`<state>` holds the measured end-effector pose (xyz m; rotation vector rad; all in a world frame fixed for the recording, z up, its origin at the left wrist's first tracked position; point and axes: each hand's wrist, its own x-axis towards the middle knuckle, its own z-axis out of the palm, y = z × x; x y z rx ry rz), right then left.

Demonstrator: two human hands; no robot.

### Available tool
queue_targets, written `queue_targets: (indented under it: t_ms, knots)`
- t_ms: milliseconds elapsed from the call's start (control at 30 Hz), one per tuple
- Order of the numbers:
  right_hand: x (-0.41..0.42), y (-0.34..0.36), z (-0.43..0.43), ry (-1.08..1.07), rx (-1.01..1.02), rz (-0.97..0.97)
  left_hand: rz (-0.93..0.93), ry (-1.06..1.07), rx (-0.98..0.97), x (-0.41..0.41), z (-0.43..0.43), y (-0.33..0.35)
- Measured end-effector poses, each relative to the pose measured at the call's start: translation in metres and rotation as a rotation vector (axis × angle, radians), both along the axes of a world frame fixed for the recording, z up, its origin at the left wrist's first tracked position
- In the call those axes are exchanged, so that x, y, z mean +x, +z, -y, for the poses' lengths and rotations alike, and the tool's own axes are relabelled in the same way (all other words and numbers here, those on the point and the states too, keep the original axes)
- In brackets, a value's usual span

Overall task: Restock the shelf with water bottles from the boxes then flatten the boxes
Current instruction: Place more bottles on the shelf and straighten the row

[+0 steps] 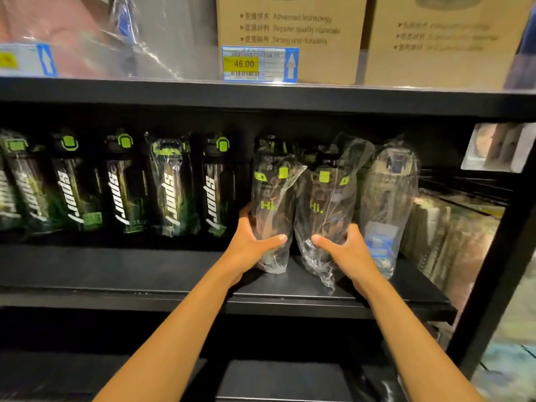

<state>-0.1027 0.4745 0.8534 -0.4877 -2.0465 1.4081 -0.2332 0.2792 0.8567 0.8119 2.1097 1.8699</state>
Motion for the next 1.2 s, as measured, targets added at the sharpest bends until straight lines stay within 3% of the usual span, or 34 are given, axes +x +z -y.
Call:
queue_targets:
  t_ms: [400,1200]
  knots:
    - [0.000,-0.003,0.000,-0.048,0.040,0.034,-0.061,-0.063,-0.029,0.004,0.011,-0.006]
    - [-0.001,-0.005,0.000,-0.061,0.082,0.077,-0.086,0.083,-0.116,0.011,0.009,-0.005]
